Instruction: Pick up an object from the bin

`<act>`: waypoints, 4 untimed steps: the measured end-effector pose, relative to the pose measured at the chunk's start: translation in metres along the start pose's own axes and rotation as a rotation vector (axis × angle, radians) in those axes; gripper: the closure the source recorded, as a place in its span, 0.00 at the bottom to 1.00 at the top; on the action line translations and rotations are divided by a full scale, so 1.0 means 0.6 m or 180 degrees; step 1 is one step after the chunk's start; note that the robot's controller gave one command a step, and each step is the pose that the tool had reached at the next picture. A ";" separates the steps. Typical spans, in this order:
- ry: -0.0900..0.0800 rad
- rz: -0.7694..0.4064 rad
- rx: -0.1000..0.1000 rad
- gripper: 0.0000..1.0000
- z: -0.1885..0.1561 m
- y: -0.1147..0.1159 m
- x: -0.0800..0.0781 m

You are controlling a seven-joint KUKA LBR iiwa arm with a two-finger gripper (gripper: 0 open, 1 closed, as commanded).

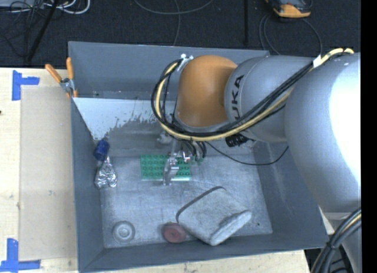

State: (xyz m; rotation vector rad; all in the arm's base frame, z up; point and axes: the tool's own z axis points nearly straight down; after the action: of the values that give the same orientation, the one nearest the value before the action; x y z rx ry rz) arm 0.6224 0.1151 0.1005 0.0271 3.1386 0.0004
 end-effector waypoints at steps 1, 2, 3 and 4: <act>0.0010 0.0252 -0.0001 0.00 -0.005 -0.003 0.007; -0.0006 0.0354 -0.0007 0.00 0.048 0.005 0.019; -0.0001 0.0358 -0.0005 0.00 0.045 0.005 0.017; -0.0017 0.0358 -0.0011 1.00 0.041 0.006 0.014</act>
Offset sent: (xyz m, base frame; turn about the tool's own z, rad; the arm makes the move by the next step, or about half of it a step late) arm -0.0043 -0.0014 0.0037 0.0807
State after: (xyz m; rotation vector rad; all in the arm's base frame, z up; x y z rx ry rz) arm 0.6142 0.1190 0.0759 0.2031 3.1267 0.0060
